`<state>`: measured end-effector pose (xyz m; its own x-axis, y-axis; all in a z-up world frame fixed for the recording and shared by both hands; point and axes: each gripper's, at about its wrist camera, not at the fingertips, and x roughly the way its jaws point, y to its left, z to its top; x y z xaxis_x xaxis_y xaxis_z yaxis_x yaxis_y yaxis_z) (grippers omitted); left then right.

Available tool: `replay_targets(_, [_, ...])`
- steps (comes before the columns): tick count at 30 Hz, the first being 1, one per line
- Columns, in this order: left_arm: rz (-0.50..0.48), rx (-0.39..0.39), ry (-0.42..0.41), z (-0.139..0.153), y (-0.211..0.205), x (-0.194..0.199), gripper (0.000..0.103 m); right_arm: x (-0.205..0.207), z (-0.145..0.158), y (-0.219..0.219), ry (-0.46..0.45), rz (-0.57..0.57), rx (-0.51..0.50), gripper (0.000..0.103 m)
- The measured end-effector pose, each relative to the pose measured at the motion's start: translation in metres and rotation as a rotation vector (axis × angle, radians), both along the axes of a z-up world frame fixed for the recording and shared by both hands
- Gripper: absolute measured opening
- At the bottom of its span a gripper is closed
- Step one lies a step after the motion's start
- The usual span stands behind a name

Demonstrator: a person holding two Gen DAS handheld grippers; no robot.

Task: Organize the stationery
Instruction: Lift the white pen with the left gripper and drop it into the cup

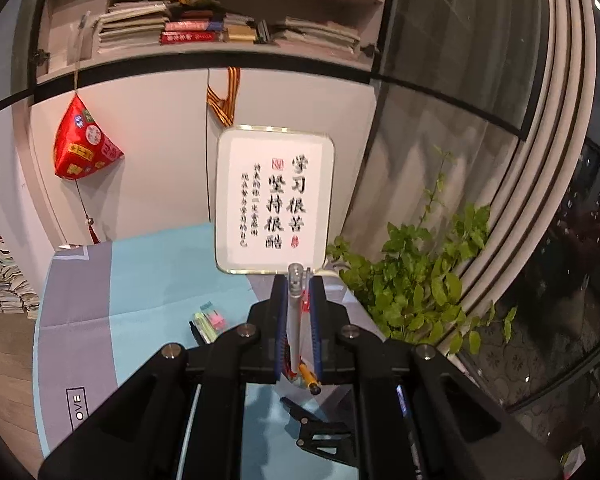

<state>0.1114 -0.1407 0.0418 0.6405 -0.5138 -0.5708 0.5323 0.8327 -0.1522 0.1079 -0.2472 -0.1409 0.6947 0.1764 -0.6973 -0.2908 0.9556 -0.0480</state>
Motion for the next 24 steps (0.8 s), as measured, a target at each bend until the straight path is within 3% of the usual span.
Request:
replay_targets(11, [0.009, 0.095, 0.108, -0.045, -0.012, 0.015, 0.009, 0.000, 0.000, 0.000, 0.000, 0.000, 0.000, 0.070])
replay_targets(21, [-0.011, 0.128, 0.160, -0.063, -0.016, 0.016, 0.009, 0.000, 0.000, 0.000, 0.000, 0.000, 0.000, 0.070])
replay_targets(24, [-0.016, 0.120, 0.158, -0.062, -0.013, 0.013, 0.024, 0.000, 0.000, 0.000, 0.000, 0.000, 0.000, 0.070])
